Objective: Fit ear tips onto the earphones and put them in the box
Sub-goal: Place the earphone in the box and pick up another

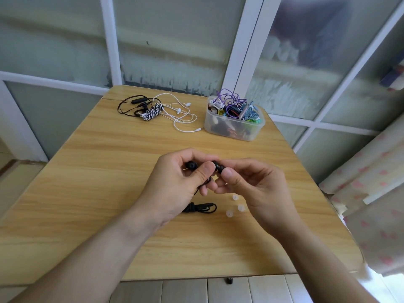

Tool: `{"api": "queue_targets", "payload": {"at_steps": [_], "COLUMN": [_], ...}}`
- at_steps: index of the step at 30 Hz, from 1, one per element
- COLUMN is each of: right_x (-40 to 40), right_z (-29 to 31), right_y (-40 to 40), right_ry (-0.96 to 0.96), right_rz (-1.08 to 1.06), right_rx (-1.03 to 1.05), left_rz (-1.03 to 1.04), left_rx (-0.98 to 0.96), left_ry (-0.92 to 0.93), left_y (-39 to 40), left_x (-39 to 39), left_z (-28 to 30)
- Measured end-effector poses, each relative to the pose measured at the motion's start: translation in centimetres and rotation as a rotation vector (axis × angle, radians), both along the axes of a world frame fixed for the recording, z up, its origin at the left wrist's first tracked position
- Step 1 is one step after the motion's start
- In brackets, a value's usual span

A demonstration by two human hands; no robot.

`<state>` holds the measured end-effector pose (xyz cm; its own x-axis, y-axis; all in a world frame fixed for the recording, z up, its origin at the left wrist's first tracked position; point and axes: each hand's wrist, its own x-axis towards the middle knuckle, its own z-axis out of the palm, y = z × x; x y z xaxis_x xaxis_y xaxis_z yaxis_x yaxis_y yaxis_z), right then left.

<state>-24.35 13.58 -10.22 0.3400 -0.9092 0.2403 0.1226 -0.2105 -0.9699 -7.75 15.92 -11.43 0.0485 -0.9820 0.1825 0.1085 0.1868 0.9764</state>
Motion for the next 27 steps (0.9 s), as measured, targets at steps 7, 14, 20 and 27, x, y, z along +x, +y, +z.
{"api": "queue_targets", "payload": {"at_steps": [7, 14, 20, 27], "right_x": [0.02, -0.07, -0.26, -0.12], "right_z": [-0.31, -0.44, -0.41, -0.79], "right_y": [-0.17, -0.19, -0.23, -0.08], "right_ry": [0.008, 0.020, 0.052, -0.007], "right_rz": [0.018, -0.009, -0.006, -0.002], "right_rx": [0.045, 0.036, 0.035, 0.035], "left_rz": [0.029, 0.017, -0.019, -0.058], "left_rx": [0.012, 0.016, 0.043, 0.048], "left_ry": [-0.030, -0.029, -0.015, -0.010], "left_y": [-0.17, -0.03, 0.28, 0.46], "left_x": [0.13, -0.22, -0.01, -0.03], "left_z": [-0.47, -0.30, 0.09, 0.26]}}
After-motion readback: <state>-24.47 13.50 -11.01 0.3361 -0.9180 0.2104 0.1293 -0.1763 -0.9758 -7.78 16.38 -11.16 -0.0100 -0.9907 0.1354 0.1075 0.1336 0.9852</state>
